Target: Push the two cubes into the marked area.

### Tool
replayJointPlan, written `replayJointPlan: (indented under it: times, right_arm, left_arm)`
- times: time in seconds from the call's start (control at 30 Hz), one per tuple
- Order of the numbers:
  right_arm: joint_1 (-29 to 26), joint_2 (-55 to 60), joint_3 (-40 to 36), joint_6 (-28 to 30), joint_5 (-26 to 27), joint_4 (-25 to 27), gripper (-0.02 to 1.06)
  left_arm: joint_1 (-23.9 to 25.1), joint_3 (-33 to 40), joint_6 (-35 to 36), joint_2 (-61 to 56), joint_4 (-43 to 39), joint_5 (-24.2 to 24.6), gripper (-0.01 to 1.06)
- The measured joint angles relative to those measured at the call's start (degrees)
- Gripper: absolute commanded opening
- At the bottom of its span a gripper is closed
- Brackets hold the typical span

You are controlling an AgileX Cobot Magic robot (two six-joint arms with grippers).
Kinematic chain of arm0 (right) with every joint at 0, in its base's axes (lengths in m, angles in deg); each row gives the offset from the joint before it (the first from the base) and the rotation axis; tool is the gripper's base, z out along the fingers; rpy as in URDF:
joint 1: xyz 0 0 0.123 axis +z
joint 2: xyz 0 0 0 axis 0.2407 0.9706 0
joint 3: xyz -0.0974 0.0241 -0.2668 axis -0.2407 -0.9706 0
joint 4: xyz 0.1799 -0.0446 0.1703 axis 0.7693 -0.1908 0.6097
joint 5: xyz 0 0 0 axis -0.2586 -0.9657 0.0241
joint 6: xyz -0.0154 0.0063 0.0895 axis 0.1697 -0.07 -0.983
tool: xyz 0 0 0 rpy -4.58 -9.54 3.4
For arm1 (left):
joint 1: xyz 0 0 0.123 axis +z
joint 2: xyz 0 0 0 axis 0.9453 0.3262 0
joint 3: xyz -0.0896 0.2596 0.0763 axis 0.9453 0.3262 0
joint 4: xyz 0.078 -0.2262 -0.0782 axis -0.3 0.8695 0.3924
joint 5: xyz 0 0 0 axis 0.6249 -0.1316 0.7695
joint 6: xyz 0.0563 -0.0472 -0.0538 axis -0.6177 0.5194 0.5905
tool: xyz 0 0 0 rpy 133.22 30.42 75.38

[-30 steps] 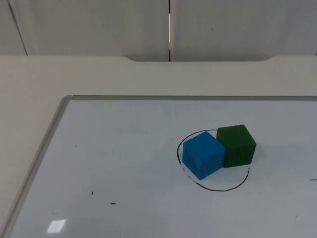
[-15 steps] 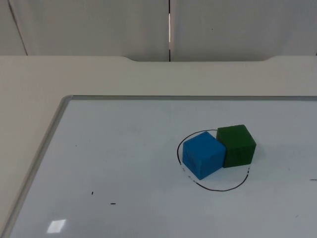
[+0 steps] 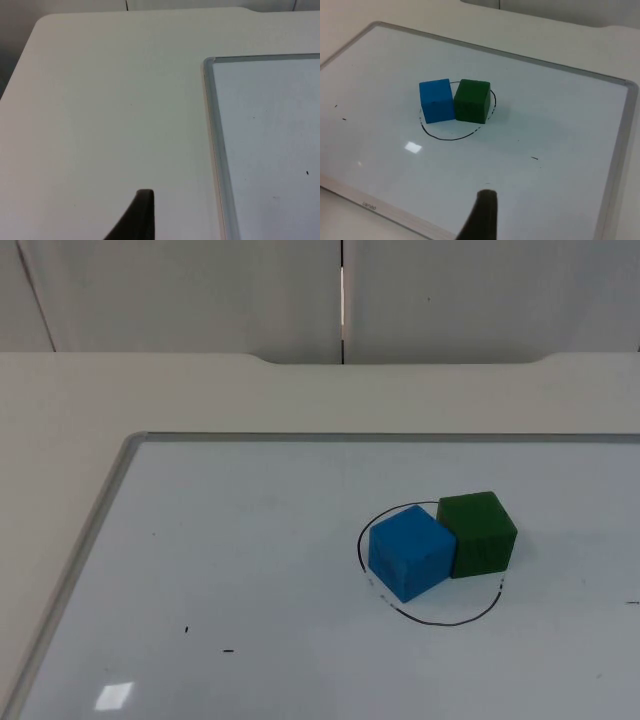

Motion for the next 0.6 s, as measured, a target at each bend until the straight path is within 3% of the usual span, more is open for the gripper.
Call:
replayJointPlan:
  times: [0.03,0.23,0.6]
  right_arm:
    - [0.0,0.0,0.0,0.0,0.0,0.0,0.77]
    - [0.0,0.0,0.0,0.0,0.0,0.0,1.05]
    - [0.0,0.0,0.0,0.0,0.0,0.0,1.05]
  left_arm:
    - [0.0,0.0,0.0,0.0,0.0,0.0,1.05]
    - [0.0,0.0,0.0,0.0,0.0,0.0,1.05]
    - [0.0,0.0,0.0,0.0,0.0,0.0,1.05]
